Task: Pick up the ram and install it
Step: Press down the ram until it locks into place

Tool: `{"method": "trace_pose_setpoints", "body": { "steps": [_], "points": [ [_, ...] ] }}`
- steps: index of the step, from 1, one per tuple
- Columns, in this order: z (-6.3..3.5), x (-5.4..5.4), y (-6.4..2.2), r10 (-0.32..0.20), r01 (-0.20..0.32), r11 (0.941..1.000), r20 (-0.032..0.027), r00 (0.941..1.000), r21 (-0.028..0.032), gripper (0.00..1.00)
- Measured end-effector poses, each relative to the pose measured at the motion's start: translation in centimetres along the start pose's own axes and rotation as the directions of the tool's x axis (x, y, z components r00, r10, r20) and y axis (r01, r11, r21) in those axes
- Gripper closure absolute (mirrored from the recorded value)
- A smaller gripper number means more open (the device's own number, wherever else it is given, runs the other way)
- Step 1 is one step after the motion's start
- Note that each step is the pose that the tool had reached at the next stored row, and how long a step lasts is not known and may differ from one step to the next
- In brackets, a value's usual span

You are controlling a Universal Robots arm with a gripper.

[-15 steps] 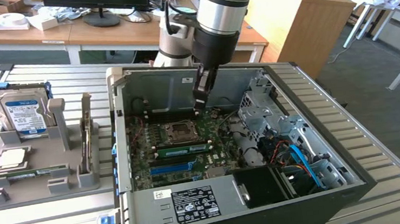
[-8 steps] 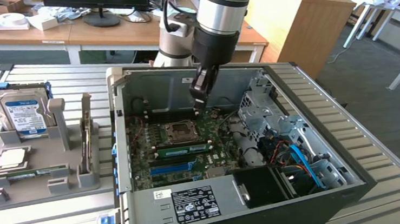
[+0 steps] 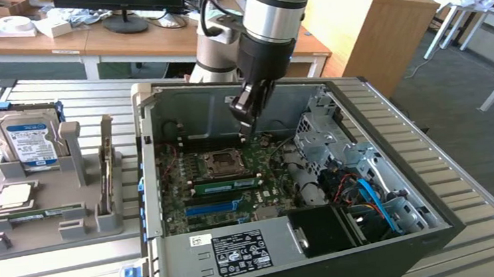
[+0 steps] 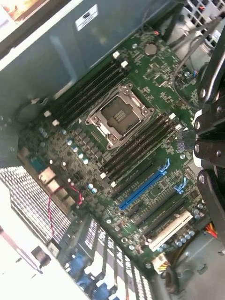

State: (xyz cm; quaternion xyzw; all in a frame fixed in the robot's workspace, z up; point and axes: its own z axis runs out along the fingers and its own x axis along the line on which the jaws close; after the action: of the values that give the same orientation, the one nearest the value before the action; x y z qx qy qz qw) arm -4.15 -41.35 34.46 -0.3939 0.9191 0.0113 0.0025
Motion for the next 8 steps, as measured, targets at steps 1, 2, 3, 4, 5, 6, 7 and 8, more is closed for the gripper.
{"method": "trace_pose_setpoints", "body": {
  "steps": [1,2,3,4,5,6,7,8],
  "points": [
    [0.00,0.00,0.00,0.016,-0.016,0.9999,0.0003,0.9999,0.0002,0.90],
    [0.00,0.00,0.00,0.033,-0.033,0.9995,0.0006,0.9995,0.0004,0.90],
    [0.00,0.00,0.00,0.049,-0.049,0.9988,0.0009,0.9988,0.0006,0.90],
    [0.00,0.00,0.00,0.067,-0.067,0.9978,0.0013,0.9978,0.0009,0.90],
    [0.00,0.00,0.00,0.084,-0.084,0.9965,0.0016,0.9965,0.0011,0.90],
    [0.00,0.00,0.00,0.102,-0.102,0.9948,0.0020,0.9948,0.0013,0.90],
    [0.00,0.00,0.00,0.119,-0.119,0.9928,0.0023,0.9928,0.0015,0.90],
    [0.00,0.00,0.00,0.137,-0.137,0.9906,0.0026,0.9906,0.0017,0.90]
  ]
}}
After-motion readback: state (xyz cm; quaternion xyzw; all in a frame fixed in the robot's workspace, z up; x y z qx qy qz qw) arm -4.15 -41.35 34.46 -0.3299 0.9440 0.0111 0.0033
